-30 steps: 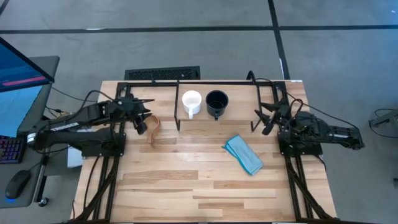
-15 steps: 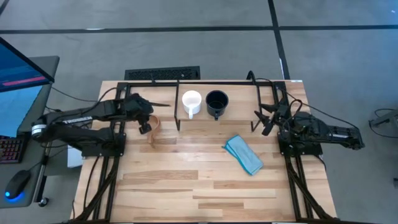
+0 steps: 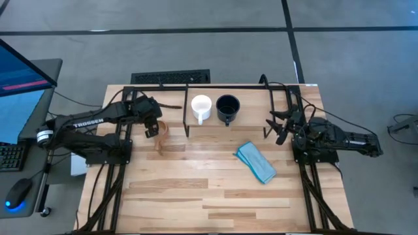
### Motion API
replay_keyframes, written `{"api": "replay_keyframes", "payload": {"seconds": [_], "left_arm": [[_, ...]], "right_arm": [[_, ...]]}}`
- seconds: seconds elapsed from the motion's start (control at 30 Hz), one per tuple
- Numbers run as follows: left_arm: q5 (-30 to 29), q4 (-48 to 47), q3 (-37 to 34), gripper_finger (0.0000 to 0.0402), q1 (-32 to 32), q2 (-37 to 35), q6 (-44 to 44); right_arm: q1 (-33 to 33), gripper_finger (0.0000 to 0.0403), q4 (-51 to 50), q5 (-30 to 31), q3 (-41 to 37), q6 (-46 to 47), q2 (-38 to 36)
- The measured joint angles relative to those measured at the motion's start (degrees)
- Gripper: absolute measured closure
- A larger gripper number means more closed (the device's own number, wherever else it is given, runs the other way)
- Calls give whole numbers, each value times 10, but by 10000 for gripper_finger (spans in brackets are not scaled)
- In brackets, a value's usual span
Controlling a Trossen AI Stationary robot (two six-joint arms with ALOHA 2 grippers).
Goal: Stack small to large cups/mugs on shelf
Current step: Put the brown wooden mug on the shelf
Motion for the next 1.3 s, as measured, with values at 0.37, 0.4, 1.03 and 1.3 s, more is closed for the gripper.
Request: {"api": "replay_keyframes", "payload": {"seconds": [0.37,0.4,1.03,1.3], "left_arm": [[76,1,0,333,62,7,37],[77,1,0,333,63,11,37],[56,1,0,333,68,165,52],[42,1,0,343,68,200,64]], "right_arm": [[0,168,0,-23,0,0,0],[1,168,0,-23,0,0,0],[1,168,-3,-23,0,5,0],[1,168,-3,-23,0,9,0]]}}
